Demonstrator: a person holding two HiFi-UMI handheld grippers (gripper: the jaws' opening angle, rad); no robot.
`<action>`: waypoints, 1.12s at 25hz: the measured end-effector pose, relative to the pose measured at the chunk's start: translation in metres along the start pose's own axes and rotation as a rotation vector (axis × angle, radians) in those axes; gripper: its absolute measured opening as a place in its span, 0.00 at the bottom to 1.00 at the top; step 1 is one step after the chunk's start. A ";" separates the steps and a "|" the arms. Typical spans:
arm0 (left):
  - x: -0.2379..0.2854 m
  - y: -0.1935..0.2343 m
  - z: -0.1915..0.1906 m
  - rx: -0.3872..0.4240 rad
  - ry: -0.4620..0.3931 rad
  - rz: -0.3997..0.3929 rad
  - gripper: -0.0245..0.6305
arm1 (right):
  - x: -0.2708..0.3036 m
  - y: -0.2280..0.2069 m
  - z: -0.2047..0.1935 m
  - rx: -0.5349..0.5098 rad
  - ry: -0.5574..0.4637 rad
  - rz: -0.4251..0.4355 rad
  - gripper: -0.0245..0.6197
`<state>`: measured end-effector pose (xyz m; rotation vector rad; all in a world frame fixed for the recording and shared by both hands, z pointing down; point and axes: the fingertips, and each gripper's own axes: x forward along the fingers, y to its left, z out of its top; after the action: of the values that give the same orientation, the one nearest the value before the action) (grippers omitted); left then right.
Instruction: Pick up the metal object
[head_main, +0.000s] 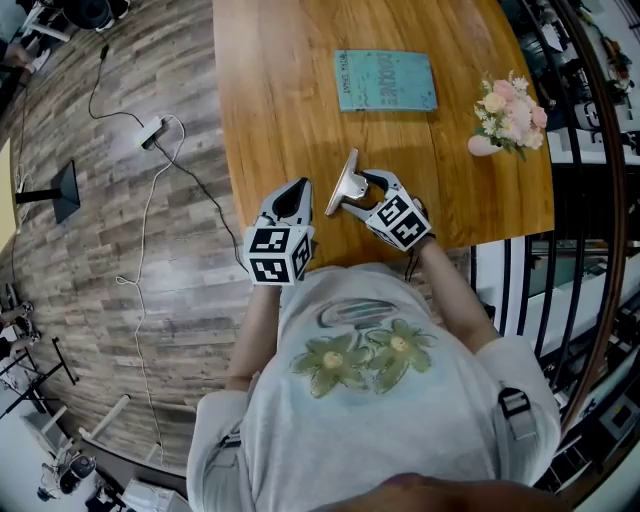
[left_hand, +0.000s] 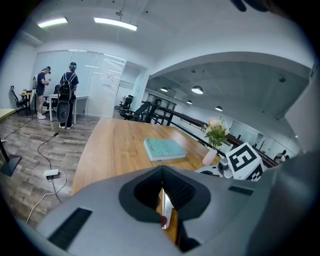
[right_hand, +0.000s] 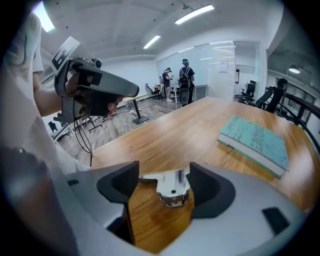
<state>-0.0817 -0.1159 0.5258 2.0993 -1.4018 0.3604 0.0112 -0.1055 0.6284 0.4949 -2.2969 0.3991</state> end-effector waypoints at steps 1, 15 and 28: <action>0.001 0.000 -0.001 -0.001 0.003 -0.001 0.06 | 0.002 -0.001 -0.003 -0.006 0.014 0.001 0.51; 0.007 0.001 -0.011 -0.006 0.033 -0.002 0.06 | 0.026 -0.004 -0.032 -0.063 0.130 0.014 0.51; 0.006 0.005 -0.017 -0.025 0.042 0.011 0.06 | 0.045 -0.010 -0.046 -0.098 0.179 0.028 0.51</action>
<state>-0.0825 -0.1113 0.5436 2.0532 -1.3876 0.3877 0.0143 -0.1051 0.6931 0.3637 -2.1406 0.3283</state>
